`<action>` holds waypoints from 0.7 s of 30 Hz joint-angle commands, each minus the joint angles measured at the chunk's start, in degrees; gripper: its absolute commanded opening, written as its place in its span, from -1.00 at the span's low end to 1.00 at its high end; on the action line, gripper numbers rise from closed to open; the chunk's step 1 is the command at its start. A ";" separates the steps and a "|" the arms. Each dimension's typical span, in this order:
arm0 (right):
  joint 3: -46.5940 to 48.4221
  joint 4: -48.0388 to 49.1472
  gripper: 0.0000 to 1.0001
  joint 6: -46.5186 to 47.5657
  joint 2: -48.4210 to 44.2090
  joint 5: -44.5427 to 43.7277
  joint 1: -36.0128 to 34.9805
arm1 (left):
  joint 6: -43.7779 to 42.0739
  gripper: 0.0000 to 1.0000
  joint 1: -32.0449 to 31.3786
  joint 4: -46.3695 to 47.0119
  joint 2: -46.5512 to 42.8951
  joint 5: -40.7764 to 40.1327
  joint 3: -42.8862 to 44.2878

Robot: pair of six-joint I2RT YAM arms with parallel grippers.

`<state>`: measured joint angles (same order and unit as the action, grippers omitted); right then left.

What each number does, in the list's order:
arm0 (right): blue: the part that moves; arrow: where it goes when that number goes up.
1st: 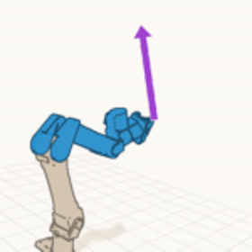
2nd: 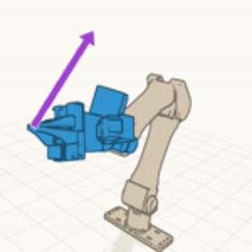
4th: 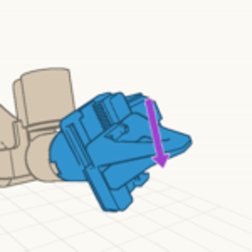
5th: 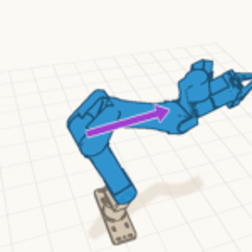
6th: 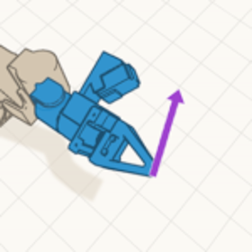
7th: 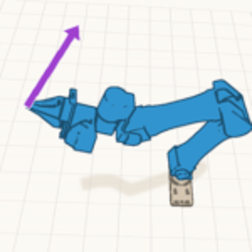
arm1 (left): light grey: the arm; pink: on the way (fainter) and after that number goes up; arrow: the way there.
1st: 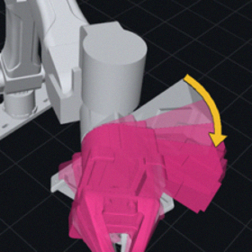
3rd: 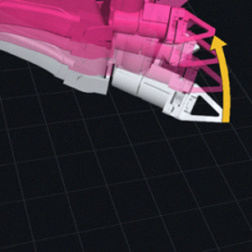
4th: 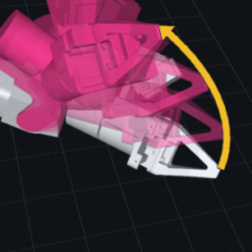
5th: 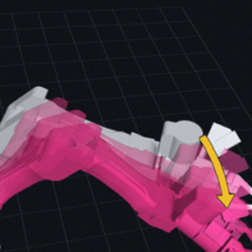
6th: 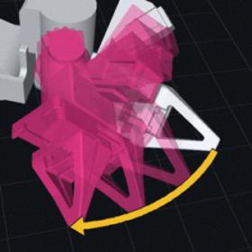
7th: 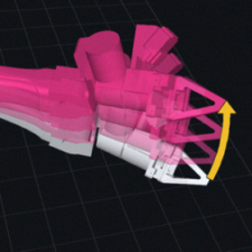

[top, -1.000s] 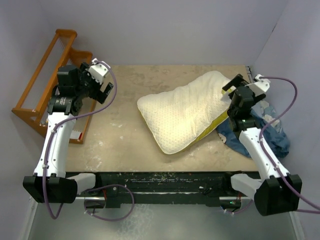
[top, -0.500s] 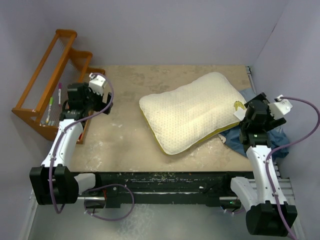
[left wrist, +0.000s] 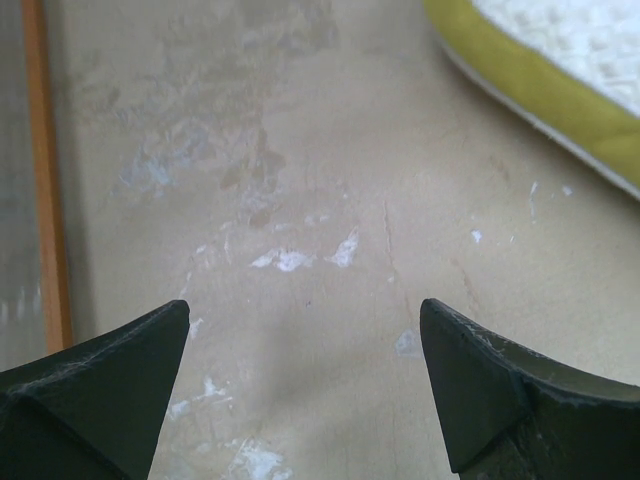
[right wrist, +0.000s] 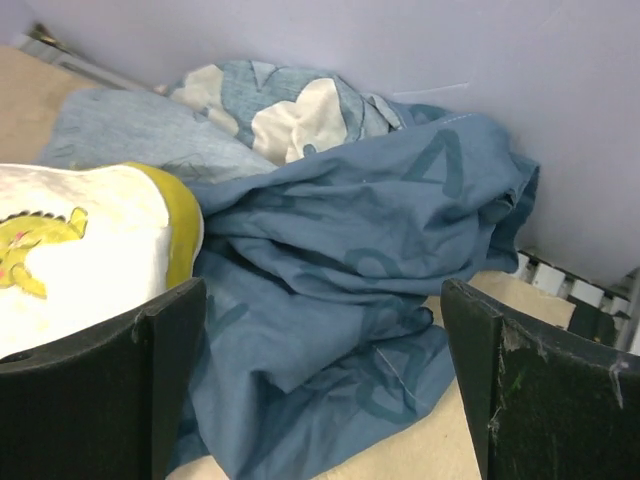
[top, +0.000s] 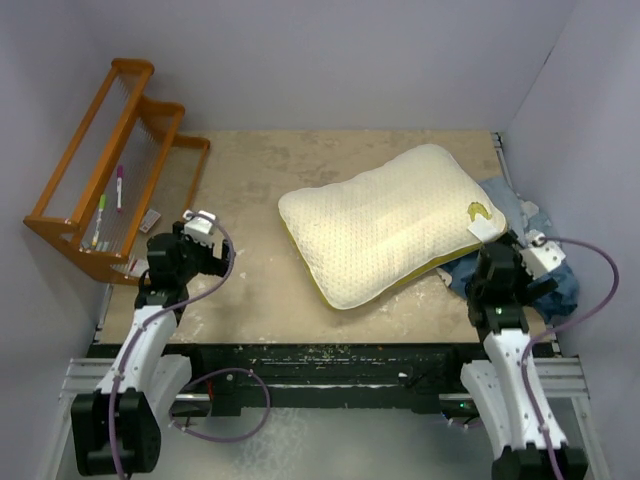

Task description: Remove the pillowcase from the pillow

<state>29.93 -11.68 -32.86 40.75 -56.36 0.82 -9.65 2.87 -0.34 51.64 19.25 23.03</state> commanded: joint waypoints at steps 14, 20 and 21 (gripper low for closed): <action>-20.16 19.92 0.99 26.52 -33.92 36.83 -1.35 | 2.97 0.98 0.23 10.33 -16.97 0.56 -11.79; -23.92 23.50 0.99 25.97 -31.82 35.82 -1.35 | 3.63 0.96 0.22 13.51 -20.49 -0.96 -16.31; -25.06 25.05 0.99 27.07 -32.63 36.61 -1.37 | 3.66 0.96 0.25 13.81 -20.42 -0.97 -16.42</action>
<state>7.29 7.14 -8.25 9.39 -21.47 -0.34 -7.01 2.87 7.90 32.10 18.81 6.59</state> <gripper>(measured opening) 0.997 0.984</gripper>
